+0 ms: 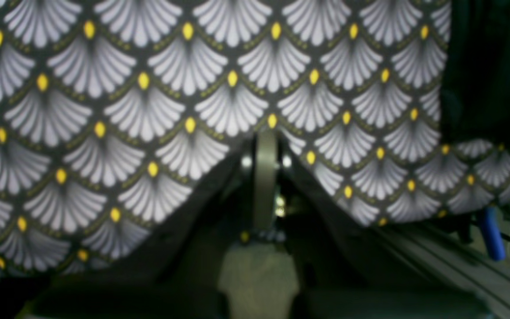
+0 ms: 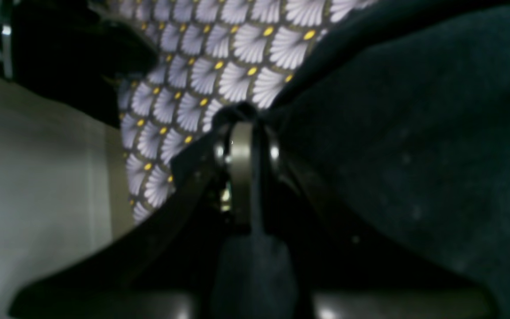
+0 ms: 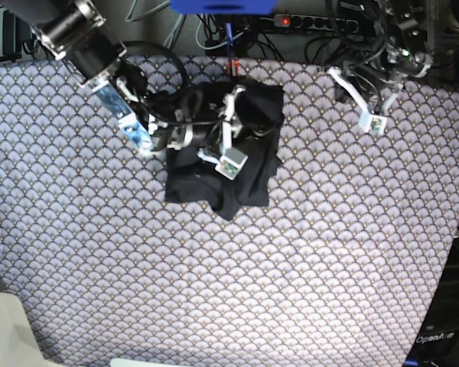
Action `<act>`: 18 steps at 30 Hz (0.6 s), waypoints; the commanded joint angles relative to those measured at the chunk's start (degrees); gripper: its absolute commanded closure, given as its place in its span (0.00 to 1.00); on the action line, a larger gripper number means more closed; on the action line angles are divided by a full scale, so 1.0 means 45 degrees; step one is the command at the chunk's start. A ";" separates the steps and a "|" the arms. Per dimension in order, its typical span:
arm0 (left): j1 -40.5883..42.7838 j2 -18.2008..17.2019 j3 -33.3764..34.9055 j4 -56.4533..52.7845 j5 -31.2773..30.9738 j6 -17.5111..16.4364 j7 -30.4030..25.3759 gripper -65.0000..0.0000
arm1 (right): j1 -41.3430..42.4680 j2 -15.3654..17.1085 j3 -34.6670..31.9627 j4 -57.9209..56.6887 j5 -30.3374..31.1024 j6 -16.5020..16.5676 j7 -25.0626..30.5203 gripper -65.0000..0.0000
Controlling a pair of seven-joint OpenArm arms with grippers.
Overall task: Fold the T-shirt properly
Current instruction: 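Tuck and flatten the shirt's loose edges with the right gripper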
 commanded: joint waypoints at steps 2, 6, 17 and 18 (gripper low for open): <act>-0.0049 -0.0035 -0.0014 0.0240 -0.0185 -0.0059 -0.0131 1.00 | 0.0149 -0.0021 -0.0517 -0.0888 -0.0442 -0.0153 -0.0180 0.94; -0.0049 -0.0035 0.0005 0.0259 -0.0185 -0.0059 -0.0131 1.00 | 0.0384 -0.0119 -0.0732 -0.1728 -0.0442 -0.0153 0.0465 0.94; -0.0245 -0.0426 0.0005 0.0259 -0.0244 -0.0059 -0.0131 1.00 | 0.0286 0.0897 -0.0458 0.3508 -0.0422 -0.0153 -0.2231 0.94; -0.0323 -0.0426 0.0025 0.0259 -0.0224 -0.0059 -0.0112 1.00 | 0.0266 0.1034 -0.0302 0.4094 -0.0422 -0.0153 -0.2603 0.94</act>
